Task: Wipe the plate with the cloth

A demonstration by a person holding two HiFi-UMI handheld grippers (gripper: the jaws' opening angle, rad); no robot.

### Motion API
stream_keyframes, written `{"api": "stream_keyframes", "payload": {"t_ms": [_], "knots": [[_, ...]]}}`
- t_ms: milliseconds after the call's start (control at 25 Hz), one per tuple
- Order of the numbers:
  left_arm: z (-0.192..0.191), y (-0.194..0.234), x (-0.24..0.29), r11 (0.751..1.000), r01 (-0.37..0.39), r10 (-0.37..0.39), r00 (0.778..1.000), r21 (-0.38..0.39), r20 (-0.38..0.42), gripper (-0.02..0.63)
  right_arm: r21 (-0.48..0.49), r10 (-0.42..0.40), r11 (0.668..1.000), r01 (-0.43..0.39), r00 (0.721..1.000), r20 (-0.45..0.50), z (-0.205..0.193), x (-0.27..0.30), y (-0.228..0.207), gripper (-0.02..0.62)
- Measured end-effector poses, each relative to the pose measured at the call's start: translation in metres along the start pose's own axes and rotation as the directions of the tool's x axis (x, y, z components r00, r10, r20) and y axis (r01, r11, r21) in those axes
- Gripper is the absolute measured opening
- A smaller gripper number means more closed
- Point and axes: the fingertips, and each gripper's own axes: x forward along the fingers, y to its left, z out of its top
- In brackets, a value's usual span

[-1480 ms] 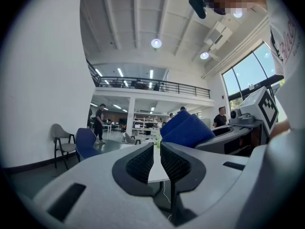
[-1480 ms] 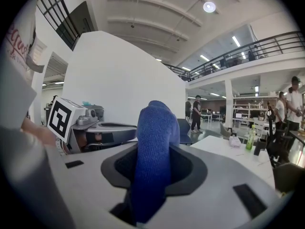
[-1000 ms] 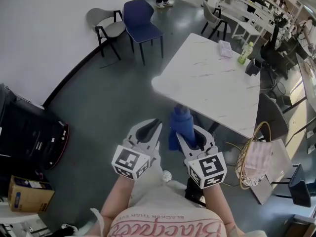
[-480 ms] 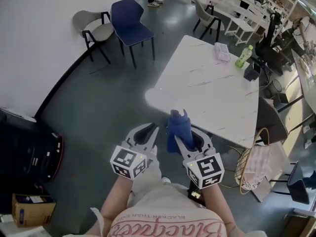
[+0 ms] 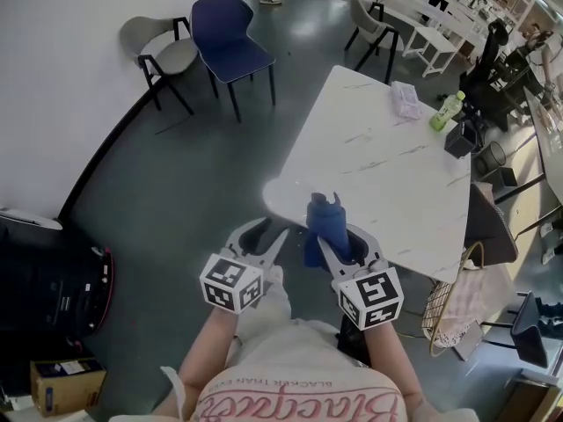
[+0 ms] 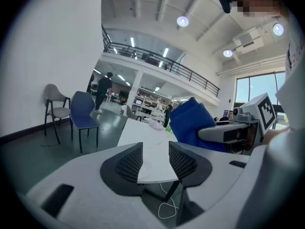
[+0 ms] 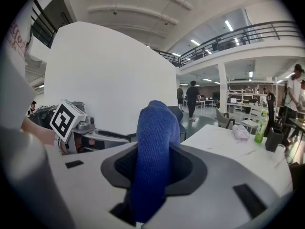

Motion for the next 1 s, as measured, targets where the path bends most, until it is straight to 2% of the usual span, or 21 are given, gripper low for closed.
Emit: {"api": "stream_keyframes", "payload": {"t_ms": [120, 360, 560, 800, 1000], "knots": [[0.002, 0.021, 0.013, 1.0, 0.008, -0.008, 0.999, -0.007, -0.031, 0.16, 0.013, -0.019, 1.0, 0.019, 1.0, -0.006, 0.007, 0.023, -0.012, 0.129], [0.002, 0.068, 0.036, 0.999, 0.002, -0.006, 0.997, -0.042, -0.074, 0.16, 0.035, -0.049, 0.998, 0.05, 0.999, -0.015, 0.019, 0.062, -0.026, 0.129], [-0.016, 0.094, 0.054, 0.992, 0.012, -0.028, 0.991, -0.122, -0.134, 0.16, 0.033, -0.075, 0.997, 0.077, 0.996, -0.05, 0.013, 0.084, -0.039, 0.129], [-0.045, 0.119, 0.068, 0.973, -0.025, -0.02, 0.981, -0.229, -0.193, 0.16, 0.016, -0.058, 0.998, 0.061, 0.991, -0.121, -0.01, 0.104, -0.047, 0.129], [-0.069, 0.133, 0.077, 0.941, -0.077, 0.001, 0.975, -0.33, -0.224, 0.16, 0.042, 0.002, 0.999, 0.005, 0.986, -0.165, -0.03, 0.122, -0.044, 0.129]]}}
